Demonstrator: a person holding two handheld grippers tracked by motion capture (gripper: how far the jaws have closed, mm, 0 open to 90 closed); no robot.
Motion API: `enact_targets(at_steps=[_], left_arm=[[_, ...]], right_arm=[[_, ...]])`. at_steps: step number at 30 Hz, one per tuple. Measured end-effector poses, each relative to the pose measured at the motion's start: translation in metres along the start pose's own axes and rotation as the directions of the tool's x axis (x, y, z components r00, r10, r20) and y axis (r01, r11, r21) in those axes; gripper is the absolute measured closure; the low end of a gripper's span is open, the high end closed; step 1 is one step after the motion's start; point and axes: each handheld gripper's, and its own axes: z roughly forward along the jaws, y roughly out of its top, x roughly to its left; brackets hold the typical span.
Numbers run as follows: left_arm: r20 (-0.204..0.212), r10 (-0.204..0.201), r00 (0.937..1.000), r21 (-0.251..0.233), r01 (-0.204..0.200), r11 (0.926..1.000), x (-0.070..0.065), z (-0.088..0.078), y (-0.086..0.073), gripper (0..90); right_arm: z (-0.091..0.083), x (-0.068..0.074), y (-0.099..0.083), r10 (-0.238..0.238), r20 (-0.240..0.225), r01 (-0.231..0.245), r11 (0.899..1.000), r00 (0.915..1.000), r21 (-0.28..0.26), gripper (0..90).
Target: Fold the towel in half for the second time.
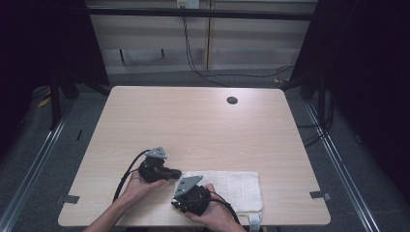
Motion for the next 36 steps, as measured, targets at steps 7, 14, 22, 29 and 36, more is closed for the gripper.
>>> enact_targets(at_steps=[7, 14, 22, 29, 36], left_arm=[[0.008, -0.013, 0.9999, -0.059, 0.013, 0.9982, -0.005, -0.016, 0.008, 87.1], [0.003, -0.035, 0.9994, -0.094, 0.035, 0.9950, -0.001, -0.033, 0.012, 87.1], [-0.013, -0.068, 0.9976, -0.112, 0.066, 0.9915, 0.006, -0.047, 0.012, 87.1], [-0.028, -0.088, 0.9957, -0.124, 0.084, 0.9887, 0.011, -0.064, 0.008, 87.1], [-0.047, -0.076, 0.9960, -0.173, 0.067, 0.9827, 0.008, -0.087, 0.018, 87.1]], right_arm=[[-0.014, -0.002, 0.006, 0.046, -0.027, -0.048, 0.996, 0.9986, -0.069, 82.4], [-0.020, 0.002, 0.014, 0.051, -0.030, -0.054, 0.992, 0.9983, -0.110, 82.5], [-0.022, 0.002, 0.033, 0.044, -0.034, -0.048, 0.987, 0.9985, -0.155, 82.6], [-0.012, 0.005, 0.049, 0.035, -0.060, -0.045, 0.984, 0.9976, -0.175, 82.9], [-0.014, 0.008, 0.067, 0.016, -0.061, -0.029, 0.975, 0.9980, -0.222, 83.3]])
